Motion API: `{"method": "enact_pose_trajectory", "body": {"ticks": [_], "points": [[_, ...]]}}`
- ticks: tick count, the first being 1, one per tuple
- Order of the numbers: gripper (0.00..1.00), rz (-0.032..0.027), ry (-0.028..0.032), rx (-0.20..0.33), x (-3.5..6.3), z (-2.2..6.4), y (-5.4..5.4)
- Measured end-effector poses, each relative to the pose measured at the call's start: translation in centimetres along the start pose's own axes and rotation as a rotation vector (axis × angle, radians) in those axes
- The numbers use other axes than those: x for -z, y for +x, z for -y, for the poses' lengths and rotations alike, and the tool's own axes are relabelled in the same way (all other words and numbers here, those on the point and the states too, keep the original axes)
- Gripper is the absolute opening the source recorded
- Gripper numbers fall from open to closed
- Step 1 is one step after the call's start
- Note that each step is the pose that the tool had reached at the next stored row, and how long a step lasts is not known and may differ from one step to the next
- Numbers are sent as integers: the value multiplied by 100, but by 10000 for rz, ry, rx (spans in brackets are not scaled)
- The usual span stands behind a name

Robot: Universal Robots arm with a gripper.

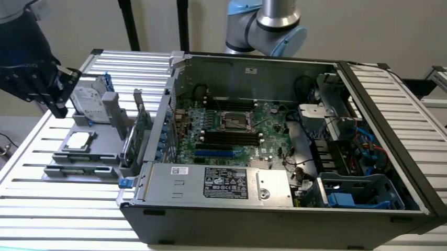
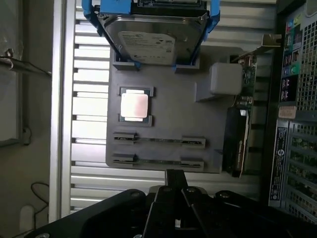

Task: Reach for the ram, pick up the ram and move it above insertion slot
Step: 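Reach for the ram, then pick up the ram and move it above insertion slot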

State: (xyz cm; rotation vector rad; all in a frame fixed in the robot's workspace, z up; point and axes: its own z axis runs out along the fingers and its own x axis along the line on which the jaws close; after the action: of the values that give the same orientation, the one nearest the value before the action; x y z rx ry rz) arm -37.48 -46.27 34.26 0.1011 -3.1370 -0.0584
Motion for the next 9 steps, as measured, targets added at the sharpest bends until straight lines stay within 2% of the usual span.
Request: {"method": "enact_pose_trajectory", "body": {"ticks": [9], "points": [[11, -61, 1, 1635, -1, 0, 0]]}}
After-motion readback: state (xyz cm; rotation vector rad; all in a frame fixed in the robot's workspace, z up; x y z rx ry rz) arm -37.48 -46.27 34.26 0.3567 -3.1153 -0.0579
